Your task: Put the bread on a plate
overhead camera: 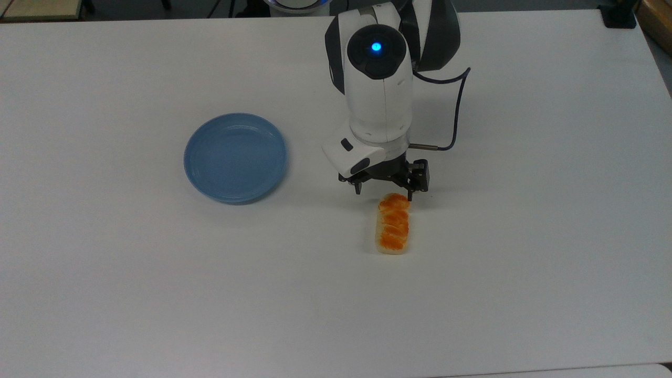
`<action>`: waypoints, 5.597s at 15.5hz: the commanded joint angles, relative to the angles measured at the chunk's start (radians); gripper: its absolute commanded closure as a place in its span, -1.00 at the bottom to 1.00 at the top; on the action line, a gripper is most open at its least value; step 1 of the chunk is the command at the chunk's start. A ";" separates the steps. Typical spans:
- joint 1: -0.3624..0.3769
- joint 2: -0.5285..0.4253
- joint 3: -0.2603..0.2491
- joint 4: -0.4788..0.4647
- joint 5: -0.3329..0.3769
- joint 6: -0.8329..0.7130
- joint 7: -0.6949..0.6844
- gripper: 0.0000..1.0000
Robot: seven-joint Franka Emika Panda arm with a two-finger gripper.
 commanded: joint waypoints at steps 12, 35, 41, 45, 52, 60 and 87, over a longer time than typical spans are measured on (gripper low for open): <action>0.034 0.113 0.017 0.109 -0.120 0.022 0.083 -0.77; -0.092 -0.210 0.017 -0.006 -0.137 -0.224 -0.041 0.29; -0.200 -0.335 0.005 -0.029 -0.137 -0.404 -0.162 0.29; -0.300 -0.410 -0.006 -0.143 -0.144 -0.389 -0.289 0.29; -0.366 -0.413 -0.015 -0.353 -0.148 -0.102 -0.316 0.33; -0.376 -0.381 -0.031 -0.465 -0.170 -0.012 -0.354 0.33; -0.379 -0.431 -0.032 -0.239 -0.167 -0.356 -0.345 -1.00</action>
